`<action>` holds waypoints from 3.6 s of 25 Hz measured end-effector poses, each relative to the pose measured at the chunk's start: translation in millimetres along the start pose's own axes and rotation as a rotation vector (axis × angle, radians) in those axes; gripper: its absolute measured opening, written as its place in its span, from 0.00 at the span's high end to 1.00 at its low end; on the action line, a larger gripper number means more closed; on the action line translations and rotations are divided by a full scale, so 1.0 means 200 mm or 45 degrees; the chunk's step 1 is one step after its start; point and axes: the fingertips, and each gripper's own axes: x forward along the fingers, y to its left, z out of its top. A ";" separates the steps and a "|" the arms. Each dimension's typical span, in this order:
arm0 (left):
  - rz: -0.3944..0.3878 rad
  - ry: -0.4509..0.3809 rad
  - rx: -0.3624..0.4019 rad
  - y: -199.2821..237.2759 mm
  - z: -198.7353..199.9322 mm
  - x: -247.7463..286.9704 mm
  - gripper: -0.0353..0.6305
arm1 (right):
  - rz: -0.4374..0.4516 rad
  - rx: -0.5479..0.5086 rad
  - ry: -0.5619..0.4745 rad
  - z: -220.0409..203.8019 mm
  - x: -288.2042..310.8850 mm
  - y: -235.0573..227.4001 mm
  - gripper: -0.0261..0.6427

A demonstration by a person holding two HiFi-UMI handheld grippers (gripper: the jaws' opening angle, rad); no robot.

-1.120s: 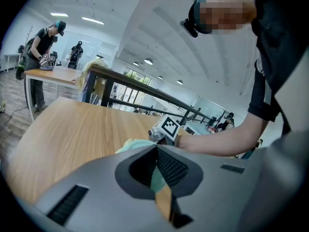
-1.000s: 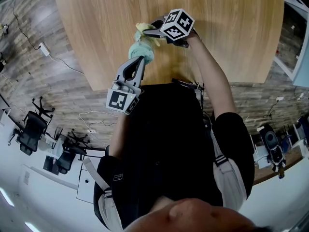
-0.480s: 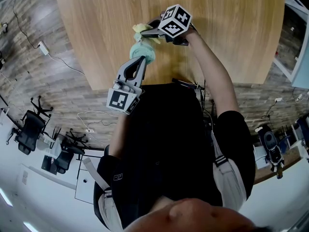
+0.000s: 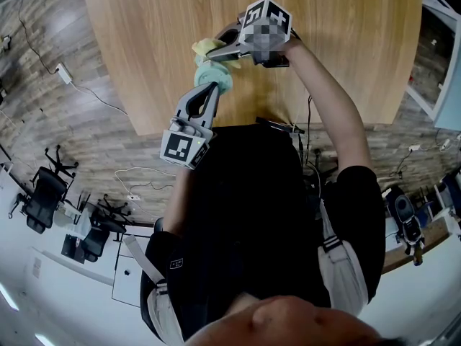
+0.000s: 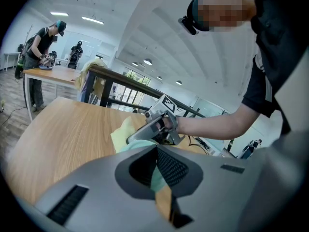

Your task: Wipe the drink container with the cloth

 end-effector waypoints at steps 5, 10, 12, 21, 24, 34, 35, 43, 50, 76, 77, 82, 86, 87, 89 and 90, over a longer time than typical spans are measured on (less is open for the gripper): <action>-0.005 -0.006 -0.002 0.00 0.01 0.01 0.91 | 0.035 -0.018 0.065 0.07 0.00 0.05 0.90; -0.013 0.017 -0.007 0.00 -0.01 -0.01 0.91 | 0.049 0.011 0.126 0.06 0.06 0.01 0.90; -0.021 0.004 -0.008 -0.01 0.01 0.00 0.91 | 0.058 0.037 0.132 0.04 0.08 -0.02 0.90; -0.031 -0.001 -0.011 -0.03 0.02 0.00 0.91 | 0.034 0.122 0.180 -0.06 0.14 -0.17 0.90; -0.030 0.011 -0.019 -0.03 0.01 0.00 0.91 | 0.023 0.154 0.198 -0.10 0.16 -0.22 0.90; -0.035 -0.011 -0.016 -0.03 0.02 0.00 0.91 | -0.109 0.189 0.242 -0.20 0.21 -0.37 0.90; -0.032 -0.010 -0.015 -0.02 0.02 0.00 0.91 | -0.125 0.193 0.241 -0.21 0.22 -0.39 0.90; -0.039 0.012 -0.008 0.01 -0.04 0.02 0.91 | -0.238 0.248 0.128 -0.24 0.15 -0.44 0.90; -0.040 0.016 0.014 0.04 -0.03 0.03 0.91 | -0.338 0.311 -0.023 -0.29 0.05 -0.42 0.90; -0.026 -0.020 0.074 0.04 -0.01 0.11 0.91 | -0.711 0.480 -0.283 -0.69 -0.09 -0.30 0.90; -0.028 -0.027 0.080 0.04 0.00 0.11 0.91 | -0.743 0.478 -0.289 -0.70 -0.10 -0.30 0.90; -0.022 -0.061 0.075 0.04 0.06 0.08 0.91 | -0.941 0.370 -0.338 -0.63 -0.23 -0.27 0.90; -0.006 -0.108 0.099 0.04 0.12 0.04 0.91 | -1.079 0.285 -0.418 -0.55 -0.36 -0.19 0.90; -0.002 -0.118 0.098 0.04 0.12 0.03 0.91 | -1.107 0.265 -0.444 -0.52 -0.39 -0.18 0.90; 0.007 -0.139 0.089 0.05 0.13 0.01 0.91 | -1.172 0.226 -0.493 -0.48 -0.45 -0.13 0.90; 0.009 -0.153 0.086 0.06 0.14 0.00 0.91 | -1.203 0.208 -0.520 -0.45 -0.48 -0.11 0.90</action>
